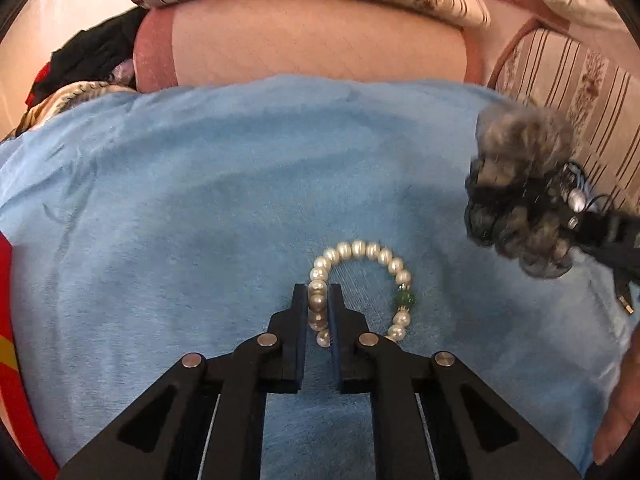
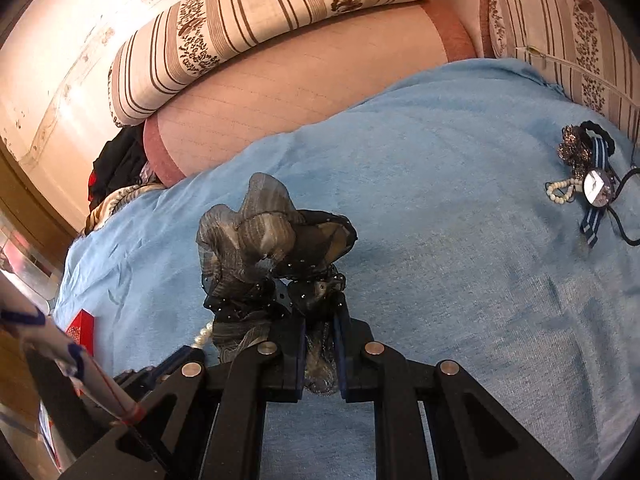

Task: Organize jewelry
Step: 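Lift both held items and carry them over the red-rimmed box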

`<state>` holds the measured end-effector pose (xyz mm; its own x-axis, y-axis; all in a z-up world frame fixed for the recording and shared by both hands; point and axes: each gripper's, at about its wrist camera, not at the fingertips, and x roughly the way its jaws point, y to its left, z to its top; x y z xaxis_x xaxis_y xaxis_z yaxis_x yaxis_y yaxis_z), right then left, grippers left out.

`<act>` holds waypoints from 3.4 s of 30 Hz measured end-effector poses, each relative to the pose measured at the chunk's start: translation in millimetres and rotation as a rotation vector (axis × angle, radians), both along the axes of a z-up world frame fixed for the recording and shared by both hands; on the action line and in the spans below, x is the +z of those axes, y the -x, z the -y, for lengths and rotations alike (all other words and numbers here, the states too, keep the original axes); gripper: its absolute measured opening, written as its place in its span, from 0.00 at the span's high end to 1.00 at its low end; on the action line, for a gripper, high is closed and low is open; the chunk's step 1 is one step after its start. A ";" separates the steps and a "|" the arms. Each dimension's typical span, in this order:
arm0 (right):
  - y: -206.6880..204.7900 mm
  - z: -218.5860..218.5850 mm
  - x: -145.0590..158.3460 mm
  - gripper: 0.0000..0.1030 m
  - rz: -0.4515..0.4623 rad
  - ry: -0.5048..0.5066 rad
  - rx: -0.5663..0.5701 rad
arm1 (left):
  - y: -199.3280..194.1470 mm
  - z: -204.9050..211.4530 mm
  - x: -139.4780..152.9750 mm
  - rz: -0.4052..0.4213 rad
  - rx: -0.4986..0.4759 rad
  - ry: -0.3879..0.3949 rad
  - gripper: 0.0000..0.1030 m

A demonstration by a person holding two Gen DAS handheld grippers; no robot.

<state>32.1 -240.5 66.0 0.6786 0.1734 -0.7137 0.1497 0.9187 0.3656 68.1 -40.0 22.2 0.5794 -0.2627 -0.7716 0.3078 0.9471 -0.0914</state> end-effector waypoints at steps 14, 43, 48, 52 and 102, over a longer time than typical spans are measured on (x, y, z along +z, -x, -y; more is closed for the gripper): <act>13.7 -43.8 17.2 0.88 0.103 0.145 0.112 | 18.1 -38.6 46.0 0.200 0.119 -0.024 0.91; 23.2 -68.1 18.1 0.88 0.142 0.207 0.170 | 28.3 -44.3 61.8 0.313 0.175 -0.087 0.91; 27.3 -72.4 21.0 0.88 0.155 0.209 0.178 | 35.9 -48.8 69.7 0.331 0.182 -0.090 0.91; 32.0 -76.8 23.8 0.88 0.165 0.215 0.187 | 43.2 -53.9 77.2 0.348 0.187 -0.092 0.91; 133.3 -324.6 59.3 0.87 0.176 0.183 0.609 | 201.6 -346.9 94.6 0.332 0.719 0.028 0.91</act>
<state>-101.2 84.1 125.3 0.6068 0.4496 -0.6554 -0.4641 0.8699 0.1671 -133.5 306.9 116.8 0.8130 0.2470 -0.5273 -0.3638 0.9225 -0.1288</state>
